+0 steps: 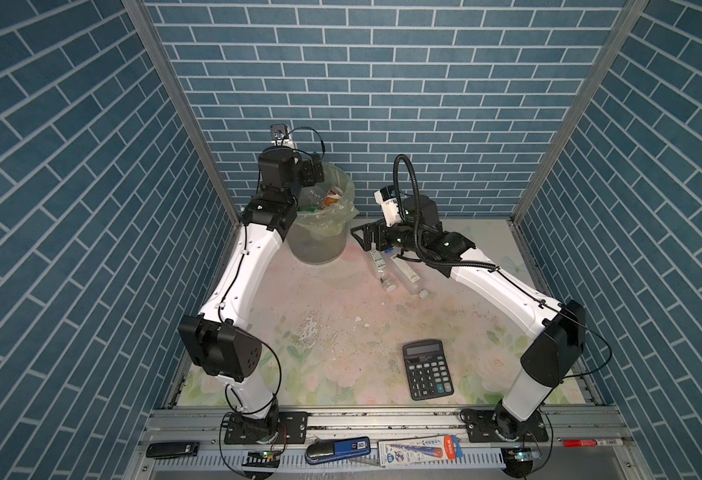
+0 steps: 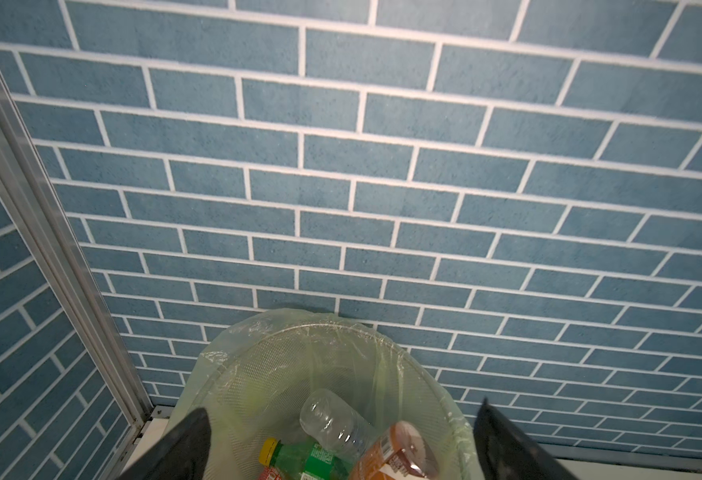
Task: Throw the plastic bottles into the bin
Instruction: 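Open the left gripper to drop the Nescafe bottle into the bin, then lower the right gripper onto the small clear green-labelled bottle while the left returns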
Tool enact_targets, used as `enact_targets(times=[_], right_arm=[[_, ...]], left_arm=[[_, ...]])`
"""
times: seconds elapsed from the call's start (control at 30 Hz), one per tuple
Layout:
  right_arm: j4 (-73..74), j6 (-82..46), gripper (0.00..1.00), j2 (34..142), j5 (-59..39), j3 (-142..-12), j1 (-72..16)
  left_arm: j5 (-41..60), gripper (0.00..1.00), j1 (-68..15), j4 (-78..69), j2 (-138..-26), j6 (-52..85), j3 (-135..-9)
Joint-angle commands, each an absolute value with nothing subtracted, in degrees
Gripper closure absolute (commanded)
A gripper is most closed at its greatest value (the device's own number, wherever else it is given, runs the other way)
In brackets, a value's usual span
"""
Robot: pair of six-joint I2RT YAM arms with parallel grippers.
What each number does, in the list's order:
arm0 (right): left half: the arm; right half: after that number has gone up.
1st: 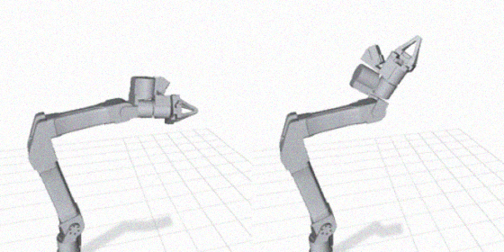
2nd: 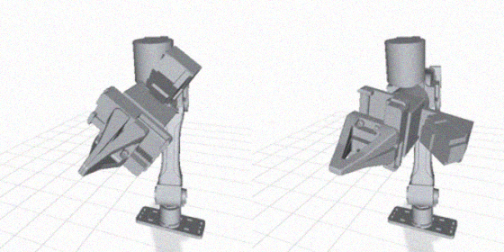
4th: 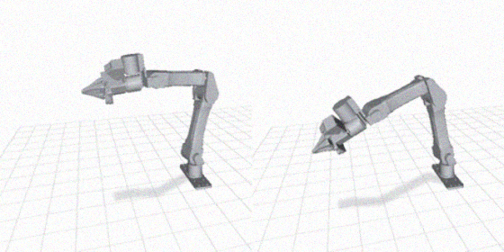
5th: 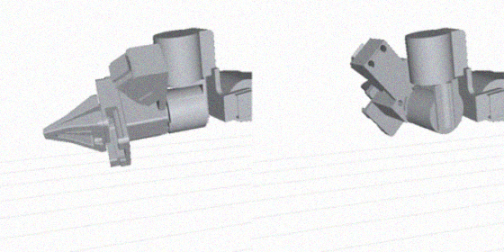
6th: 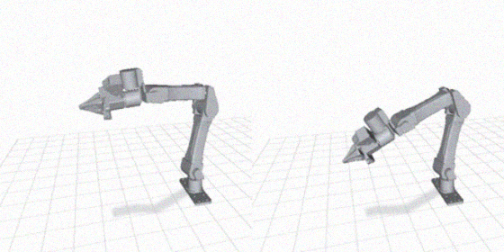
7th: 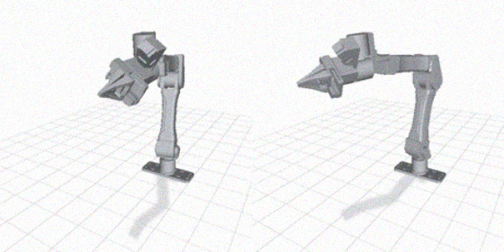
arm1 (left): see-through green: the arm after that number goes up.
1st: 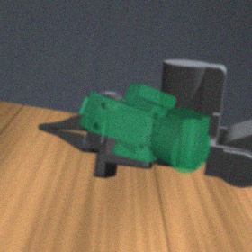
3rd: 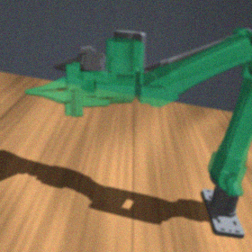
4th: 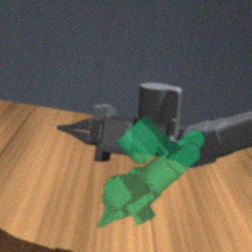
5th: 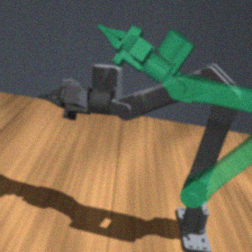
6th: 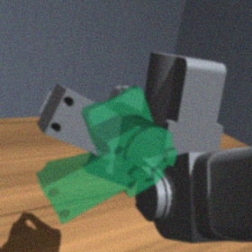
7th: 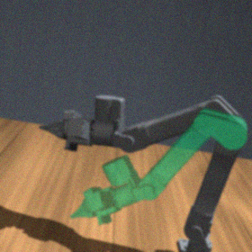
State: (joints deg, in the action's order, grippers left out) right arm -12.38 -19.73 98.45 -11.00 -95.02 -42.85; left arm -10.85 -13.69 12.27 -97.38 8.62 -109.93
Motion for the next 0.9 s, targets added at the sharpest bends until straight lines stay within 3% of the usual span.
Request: enact_targets(times=[0.0, 0.33, 0.87], right_arm=[[-11.06, -21.05, 0.01, 95.21, -10.99, -92.99, -42.63], [-10.55, -21.36, 0.01, 91.08, -9.24, -86.45, -40.27], [-10.55, -22.76, 0.01, 86.27, -7.78, -71.92, -35.60]], left_arm=[[-8.16, 0.01, -13.71, 14.01, -95.83, 11.07, -110.76], [-2.77, 0.01, -14.98, 13.75, -90.51, 17.04, -102.33], [0.69, 0.01, -24.82, 10.24, -83.15, 22.72, -82.03]])
